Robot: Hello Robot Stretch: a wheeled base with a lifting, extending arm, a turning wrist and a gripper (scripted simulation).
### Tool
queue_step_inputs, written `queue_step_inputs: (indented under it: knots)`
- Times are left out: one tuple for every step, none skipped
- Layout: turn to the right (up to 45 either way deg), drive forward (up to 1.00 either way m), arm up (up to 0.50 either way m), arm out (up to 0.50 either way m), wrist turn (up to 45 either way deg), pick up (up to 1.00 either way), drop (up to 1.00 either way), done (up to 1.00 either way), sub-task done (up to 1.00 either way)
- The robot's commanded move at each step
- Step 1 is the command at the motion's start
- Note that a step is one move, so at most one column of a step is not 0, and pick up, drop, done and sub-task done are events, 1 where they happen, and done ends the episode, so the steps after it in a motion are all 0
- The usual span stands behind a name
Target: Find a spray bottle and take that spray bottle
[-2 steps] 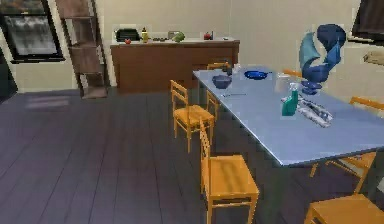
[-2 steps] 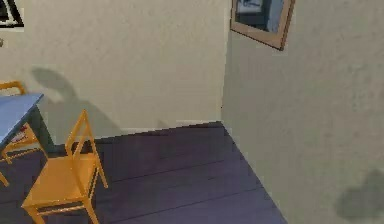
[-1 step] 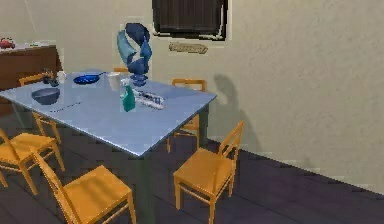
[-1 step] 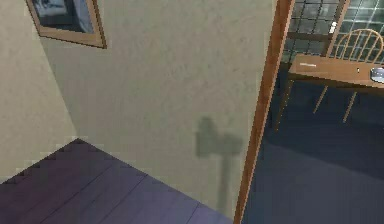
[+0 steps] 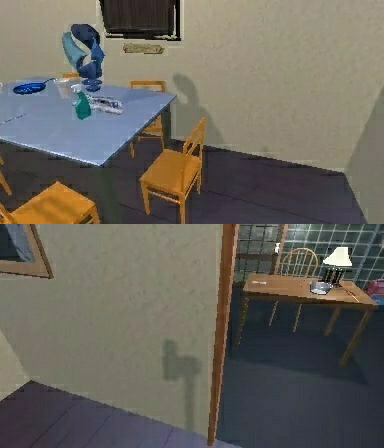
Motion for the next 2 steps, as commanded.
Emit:
queue_step_inputs:
  knots:
    - [0.0, 0.50, 0.00, 0.00, 0.0, 0.00, 0.00, 0.00, 0.00]
    - [-45.0, 0.00, 0.00, 0.00, 0.0, 0.00, 0.00, 0.00, 0.00]
